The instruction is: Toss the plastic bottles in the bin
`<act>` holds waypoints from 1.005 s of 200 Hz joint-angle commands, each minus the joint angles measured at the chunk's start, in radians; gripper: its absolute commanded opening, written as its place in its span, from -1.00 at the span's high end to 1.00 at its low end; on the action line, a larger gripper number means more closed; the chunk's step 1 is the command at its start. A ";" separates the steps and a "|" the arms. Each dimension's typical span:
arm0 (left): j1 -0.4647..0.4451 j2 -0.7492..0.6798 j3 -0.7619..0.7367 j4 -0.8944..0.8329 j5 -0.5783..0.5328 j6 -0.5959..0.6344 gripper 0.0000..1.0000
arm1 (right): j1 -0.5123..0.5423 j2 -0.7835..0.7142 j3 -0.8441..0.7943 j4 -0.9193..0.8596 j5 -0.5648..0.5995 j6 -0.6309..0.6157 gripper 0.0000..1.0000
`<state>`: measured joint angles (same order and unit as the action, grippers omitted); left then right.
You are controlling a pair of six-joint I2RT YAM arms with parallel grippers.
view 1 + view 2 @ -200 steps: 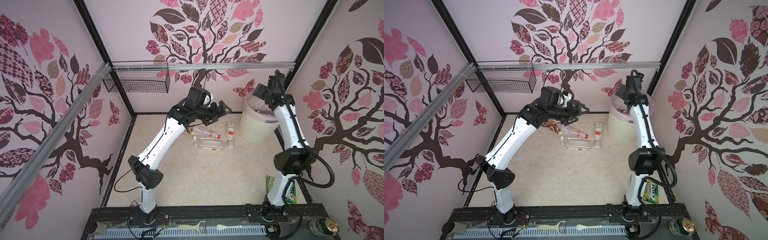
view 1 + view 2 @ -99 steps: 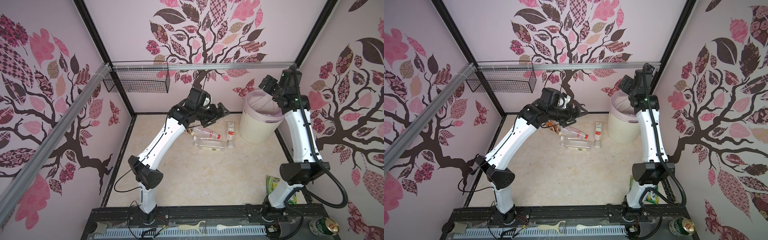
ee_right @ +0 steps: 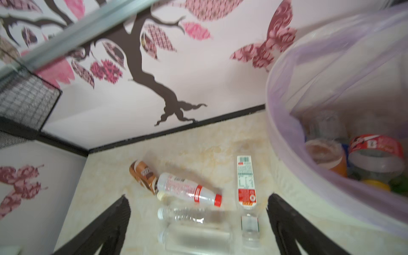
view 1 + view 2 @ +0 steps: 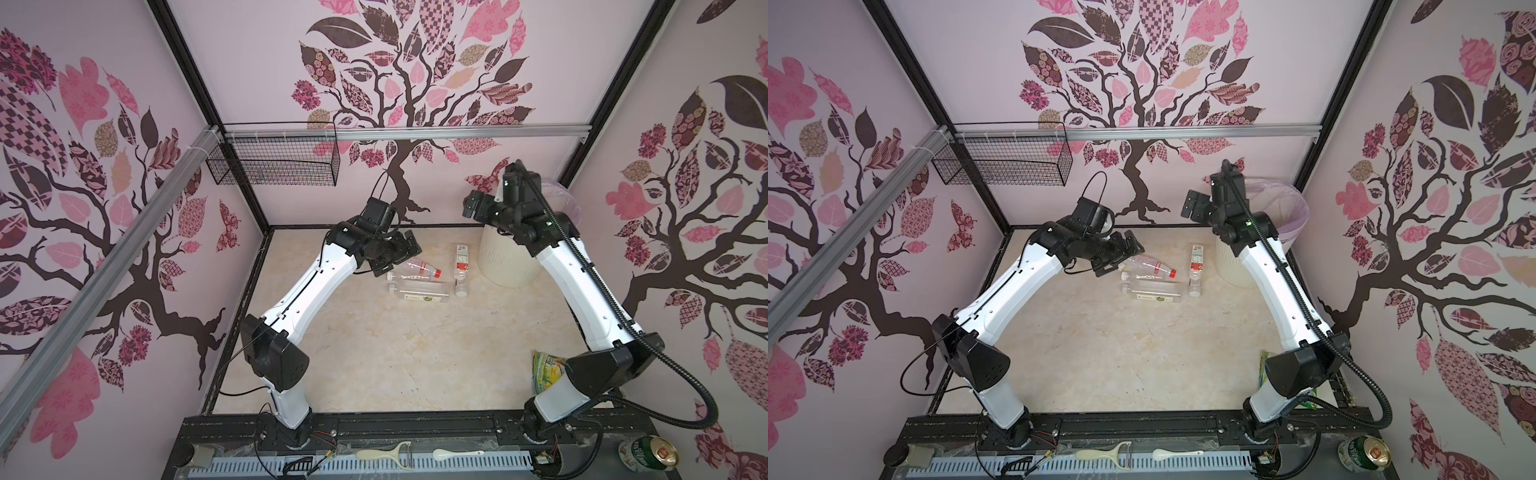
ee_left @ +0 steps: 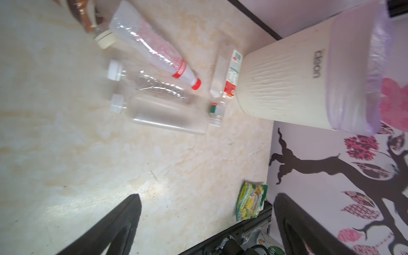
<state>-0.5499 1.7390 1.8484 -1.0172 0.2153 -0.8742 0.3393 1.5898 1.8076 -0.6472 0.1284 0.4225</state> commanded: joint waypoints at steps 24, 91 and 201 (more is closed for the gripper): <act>0.035 -0.184 -0.330 0.080 -0.032 -0.055 -0.96 | 0.049 -0.021 -0.268 0.069 -0.161 -0.023 -0.99; 0.040 -0.292 -0.534 0.104 -0.054 -0.105 -0.96 | 0.055 0.114 -0.411 0.152 -0.237 -0.094 -0.99; 0.056 -0.217 -0.553 0.096 -0.001 -0.063 -0.96 | 0.054 0.327 -0.395 0.197 -0.303 -0.103 -0.99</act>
<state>-0.5076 1.5269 1.3182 -0.9146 0.2115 -0.9642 0.3901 1.8584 1.3811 -0.4526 -0.1692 0.3328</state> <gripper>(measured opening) 0.981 0.995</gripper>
